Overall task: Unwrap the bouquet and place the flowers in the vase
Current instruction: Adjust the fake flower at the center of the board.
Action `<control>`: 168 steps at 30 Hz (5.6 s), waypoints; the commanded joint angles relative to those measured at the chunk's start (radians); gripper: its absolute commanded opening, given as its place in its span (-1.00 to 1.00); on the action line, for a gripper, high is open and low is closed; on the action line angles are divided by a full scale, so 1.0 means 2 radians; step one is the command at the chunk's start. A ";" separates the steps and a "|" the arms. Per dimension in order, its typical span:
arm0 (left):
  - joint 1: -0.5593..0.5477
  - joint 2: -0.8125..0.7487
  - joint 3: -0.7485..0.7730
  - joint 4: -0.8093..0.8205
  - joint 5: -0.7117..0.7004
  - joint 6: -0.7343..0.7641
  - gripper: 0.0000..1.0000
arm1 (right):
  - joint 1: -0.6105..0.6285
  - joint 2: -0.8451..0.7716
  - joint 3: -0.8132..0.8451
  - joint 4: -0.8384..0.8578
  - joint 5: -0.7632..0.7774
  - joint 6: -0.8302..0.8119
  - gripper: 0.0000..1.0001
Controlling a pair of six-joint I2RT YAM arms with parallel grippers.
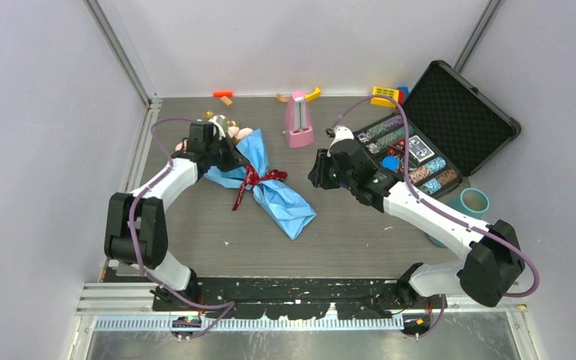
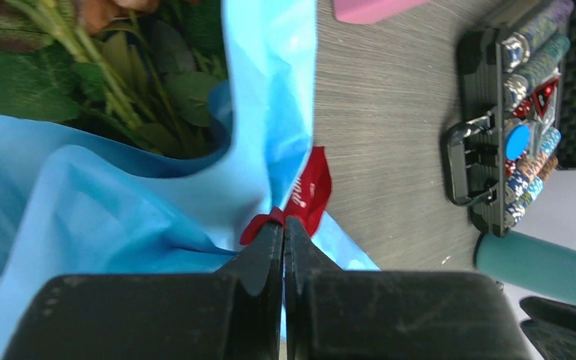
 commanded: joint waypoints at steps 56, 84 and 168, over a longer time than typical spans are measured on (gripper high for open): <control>0.021 -0.109 -0.202 0.060 0.006 0.050 0.03 | -0.001 -0.044 -0.031 0.035 -0.011 -0.015 -0.30; 0.005 -0.083 -0.218 0.124 0.014 0.052 -1.00 | -0.037 0.079 -0.066 0.123 -0.134 0.041 -0.16; 0.015 -0.089 -0.176 0.011 -0.057 0.044 -1.00 | 0.004 0.279 0.041 0.217 -0.043 0.312 -0.09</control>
